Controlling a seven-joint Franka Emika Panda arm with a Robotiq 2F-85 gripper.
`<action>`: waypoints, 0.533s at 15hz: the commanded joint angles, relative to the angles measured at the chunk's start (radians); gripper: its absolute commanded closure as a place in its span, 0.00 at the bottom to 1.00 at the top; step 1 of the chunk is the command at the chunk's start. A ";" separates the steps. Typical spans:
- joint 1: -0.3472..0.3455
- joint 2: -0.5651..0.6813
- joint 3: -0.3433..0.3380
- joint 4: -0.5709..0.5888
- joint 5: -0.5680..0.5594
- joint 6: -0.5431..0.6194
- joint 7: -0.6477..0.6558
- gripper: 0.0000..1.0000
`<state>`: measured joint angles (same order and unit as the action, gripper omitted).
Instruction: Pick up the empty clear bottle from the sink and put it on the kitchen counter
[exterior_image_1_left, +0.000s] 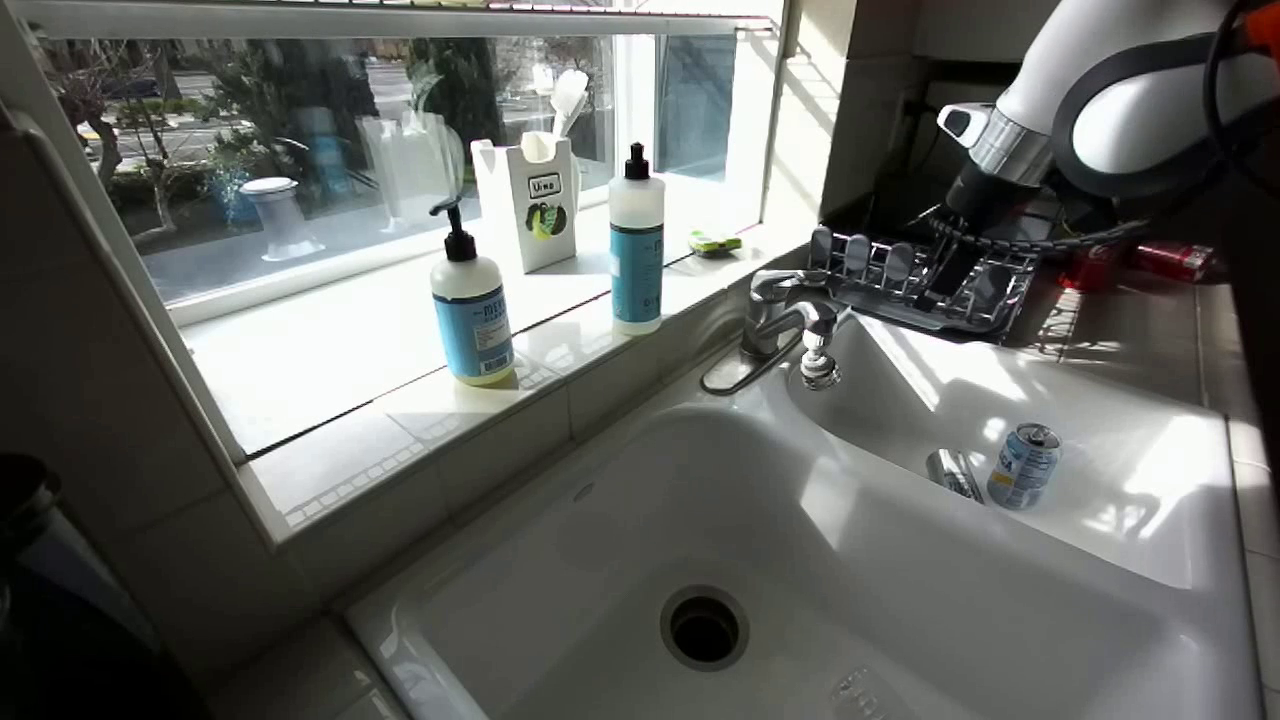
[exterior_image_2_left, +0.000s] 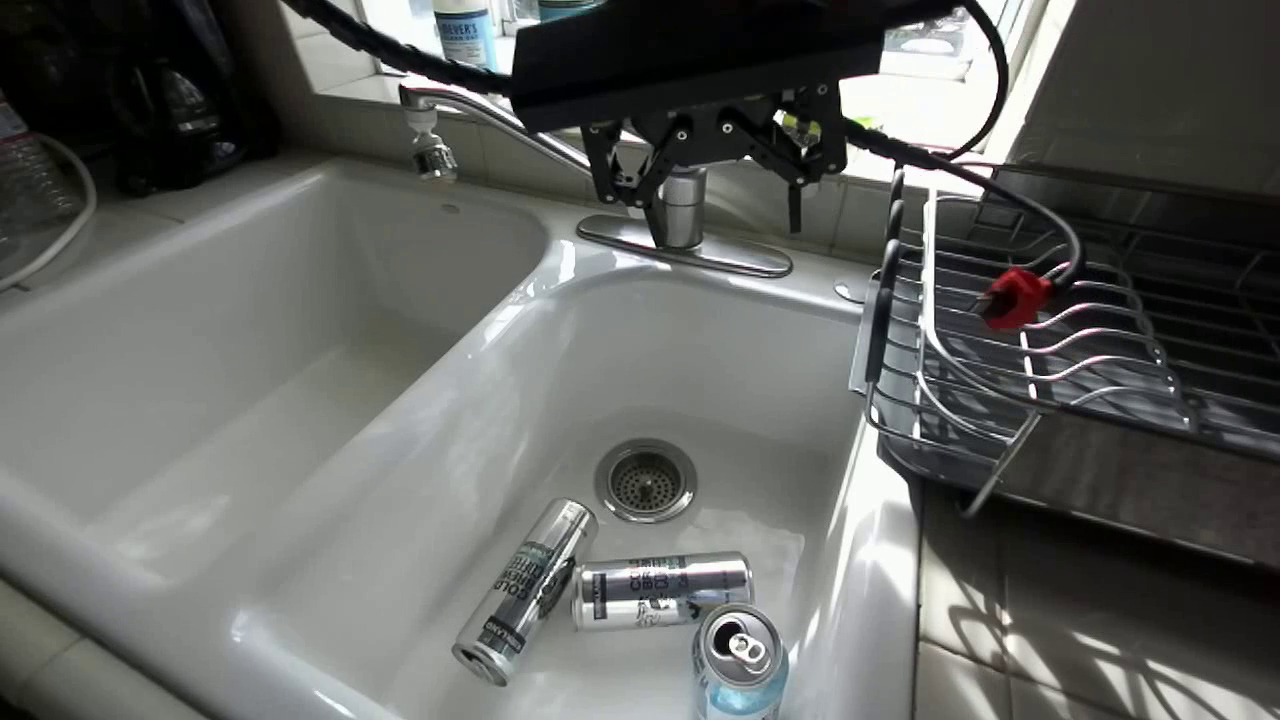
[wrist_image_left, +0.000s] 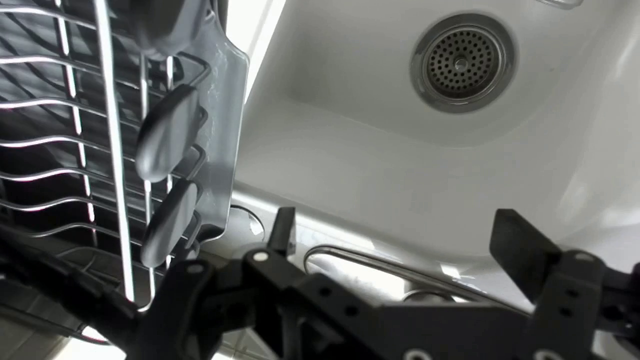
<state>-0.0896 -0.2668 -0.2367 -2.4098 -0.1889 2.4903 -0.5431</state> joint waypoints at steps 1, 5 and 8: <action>0.021 -0.076 0.085 -0.055 -0.099 -0.020 -0.020 0.00; 0.075 -0.153 0.129 -0.116 -0.125 -0.067 -0.124 0.00; 0.120 -0.200 0.139 -0.154 -0.111 -0.140 -0.238 0.00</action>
<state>-0.0080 -0.3885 -0.0978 -2.4996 -0.2897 2.4085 -0.6803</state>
